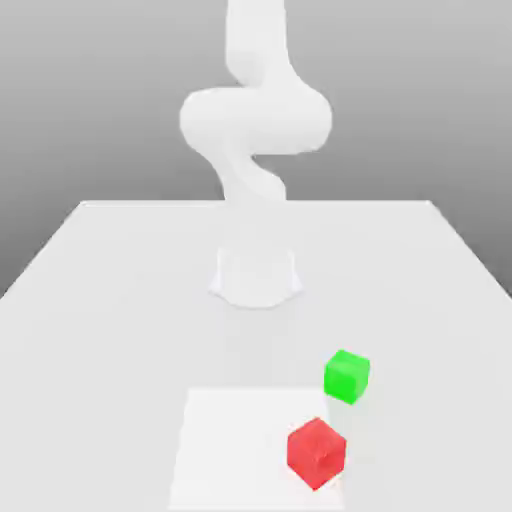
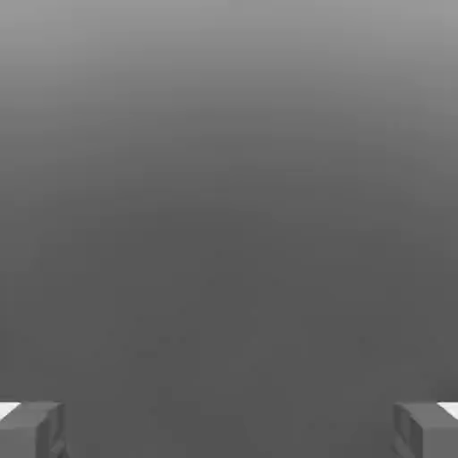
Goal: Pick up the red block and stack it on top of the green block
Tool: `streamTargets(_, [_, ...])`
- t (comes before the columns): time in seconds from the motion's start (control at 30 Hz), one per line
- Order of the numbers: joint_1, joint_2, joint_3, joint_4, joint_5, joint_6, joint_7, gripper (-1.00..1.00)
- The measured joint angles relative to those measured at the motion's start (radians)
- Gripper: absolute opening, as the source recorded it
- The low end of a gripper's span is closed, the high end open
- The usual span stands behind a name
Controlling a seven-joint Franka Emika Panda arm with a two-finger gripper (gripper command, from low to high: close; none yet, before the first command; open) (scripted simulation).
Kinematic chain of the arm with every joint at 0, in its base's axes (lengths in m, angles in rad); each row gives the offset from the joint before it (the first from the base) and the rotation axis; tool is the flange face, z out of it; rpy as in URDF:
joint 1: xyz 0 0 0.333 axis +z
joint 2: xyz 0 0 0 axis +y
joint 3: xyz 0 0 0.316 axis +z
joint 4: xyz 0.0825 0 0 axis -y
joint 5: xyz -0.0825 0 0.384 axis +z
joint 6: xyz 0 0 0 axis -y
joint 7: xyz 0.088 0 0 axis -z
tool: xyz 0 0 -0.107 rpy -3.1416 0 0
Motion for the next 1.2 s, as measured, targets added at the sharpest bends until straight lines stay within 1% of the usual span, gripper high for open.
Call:
streamTargets(0.27, [0.103,0.297,-0.049,-0.085,0.035,0.130,-0.189,0.00])
streamTargets(0.5, [0.157,0.551,-0.054,-0.159,0.063,0.242,-0.348,0.00])
streamTargets(0.63, [0.180,0.695,-0.045,-0.201,0.056,0.307,-0.423,0.00])
streamTargets(0.73, [0.190,0.802,-0.042,-0.233,0.030,0.356,-0.465,0.00])
streamTargets(0.8, [0.190,0.873,-0.039,-0.239,0.020,0.401,-0.480,0.00])
streamTargets(0.93, [0.177,1.017,-0.023,-0.223,0.031,0.518,-0.495,0.00])
streamTargets(0.97, [0.174,1.042,-0.019,-0.220,0.035,0.539,-0.498,-1.00])
streamTargets(1.2, [0.173,1.042,-0.017,-0.220,0.033,0.538,-0.497,-1.00])
